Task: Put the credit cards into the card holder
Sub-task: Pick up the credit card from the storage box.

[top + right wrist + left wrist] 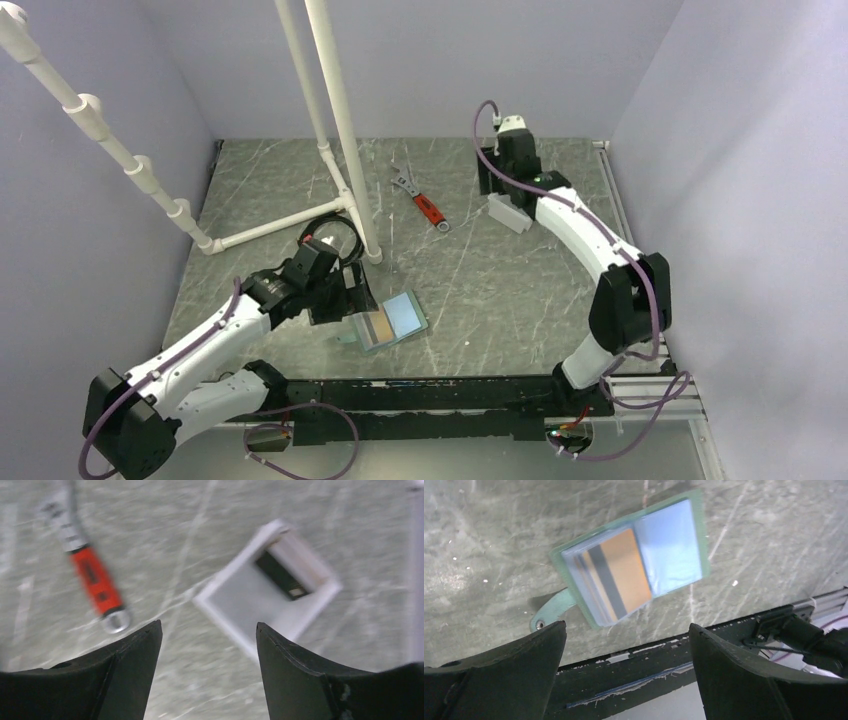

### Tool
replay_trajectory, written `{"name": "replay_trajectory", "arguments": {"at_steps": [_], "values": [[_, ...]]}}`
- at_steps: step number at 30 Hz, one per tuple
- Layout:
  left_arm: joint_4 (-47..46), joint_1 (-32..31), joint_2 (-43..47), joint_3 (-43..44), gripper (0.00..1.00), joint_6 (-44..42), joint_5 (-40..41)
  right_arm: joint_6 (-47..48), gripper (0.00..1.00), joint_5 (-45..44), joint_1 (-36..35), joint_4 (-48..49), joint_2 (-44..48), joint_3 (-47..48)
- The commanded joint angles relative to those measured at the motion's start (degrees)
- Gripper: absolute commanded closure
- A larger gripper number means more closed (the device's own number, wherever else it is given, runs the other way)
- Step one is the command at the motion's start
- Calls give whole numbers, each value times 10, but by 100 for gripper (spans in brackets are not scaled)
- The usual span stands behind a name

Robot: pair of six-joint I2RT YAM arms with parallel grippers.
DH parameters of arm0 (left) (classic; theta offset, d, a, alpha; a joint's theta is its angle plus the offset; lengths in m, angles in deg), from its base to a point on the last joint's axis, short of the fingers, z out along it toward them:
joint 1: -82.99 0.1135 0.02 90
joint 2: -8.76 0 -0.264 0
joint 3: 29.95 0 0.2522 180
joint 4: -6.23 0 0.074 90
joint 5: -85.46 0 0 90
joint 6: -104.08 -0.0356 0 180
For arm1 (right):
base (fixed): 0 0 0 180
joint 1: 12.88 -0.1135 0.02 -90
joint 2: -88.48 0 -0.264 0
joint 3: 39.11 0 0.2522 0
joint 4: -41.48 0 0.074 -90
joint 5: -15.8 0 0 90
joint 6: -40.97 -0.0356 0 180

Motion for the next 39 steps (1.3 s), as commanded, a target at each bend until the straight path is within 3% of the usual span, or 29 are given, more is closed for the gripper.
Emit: {"name": "replay_trajectory", "arguments": {"at_steps": [1,6,15,39], "values": [[30,-1,11,55,1,-53,-31,184,28,-53,70,-41,-58,76],[29,-1,-30,102,1,-90,-66,356,29,11,103,-36,-99,99],[42,-1,-109,202,1,-201,-81,464,31,54,151,-77,-202,192],[24,11,-127,188,0,-167,-67,516,32,80,160,1,-277,184]]}}
